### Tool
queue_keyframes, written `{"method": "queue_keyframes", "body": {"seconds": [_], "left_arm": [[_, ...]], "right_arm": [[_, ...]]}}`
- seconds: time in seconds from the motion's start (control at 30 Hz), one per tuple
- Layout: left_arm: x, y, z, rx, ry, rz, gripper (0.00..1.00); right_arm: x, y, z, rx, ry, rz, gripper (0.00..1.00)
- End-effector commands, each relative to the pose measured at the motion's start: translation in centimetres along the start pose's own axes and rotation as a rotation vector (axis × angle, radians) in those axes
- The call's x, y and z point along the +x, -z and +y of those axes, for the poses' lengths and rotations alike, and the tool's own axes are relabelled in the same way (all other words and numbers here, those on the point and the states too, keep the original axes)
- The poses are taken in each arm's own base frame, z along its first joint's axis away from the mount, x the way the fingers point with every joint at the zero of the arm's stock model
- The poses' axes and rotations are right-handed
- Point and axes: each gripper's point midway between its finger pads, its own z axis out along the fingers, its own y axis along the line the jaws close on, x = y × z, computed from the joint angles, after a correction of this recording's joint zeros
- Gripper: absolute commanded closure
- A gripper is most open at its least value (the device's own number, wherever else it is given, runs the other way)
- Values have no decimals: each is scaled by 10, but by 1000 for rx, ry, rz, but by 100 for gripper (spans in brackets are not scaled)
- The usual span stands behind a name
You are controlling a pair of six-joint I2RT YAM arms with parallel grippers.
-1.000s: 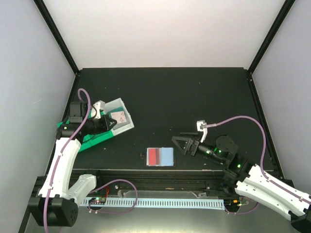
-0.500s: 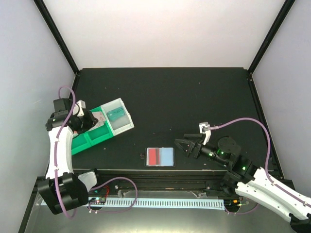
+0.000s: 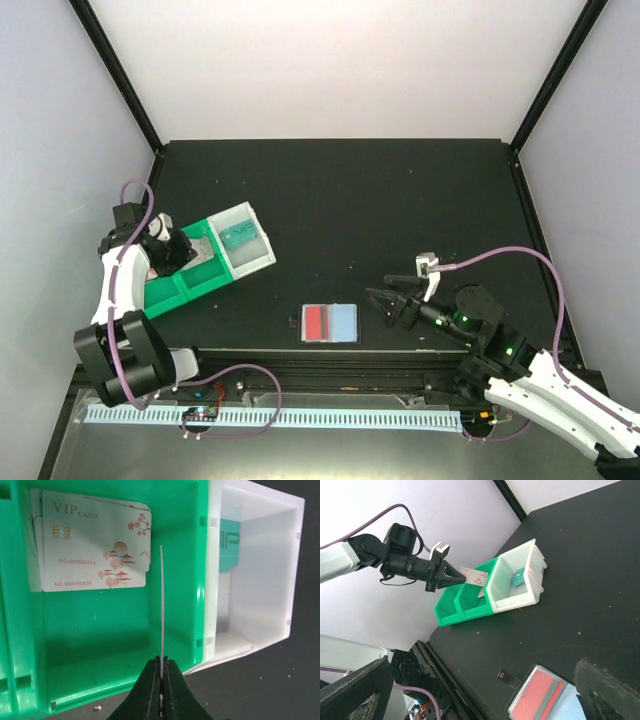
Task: Take the credit cards out of the card holder
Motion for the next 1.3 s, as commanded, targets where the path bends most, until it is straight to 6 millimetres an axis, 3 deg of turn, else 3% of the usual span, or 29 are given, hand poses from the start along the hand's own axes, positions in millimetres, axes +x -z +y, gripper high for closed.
{"method": "queue_keyframes", "body": {"seconds": [0.0, 0.13, 0.73, 1.27], "left_arm": [[-24, -1, -3, 7, -21, -43, 98], [-32, -9, 6, -31, -15, -37, 98], [-49, -36, 0, 43, 11, 22, 96], [-54, -40, 16, -26, 33, 22, 92]], "right_arm": [[-15, 4, 6, 6, 81, -47, 0], [-19, 4, 7, 8, 96, -55, 0], [-33, -8, 4, 93, 215, -33, 0], [-31, -13, 1, 110, 229, -11, 0]]}}
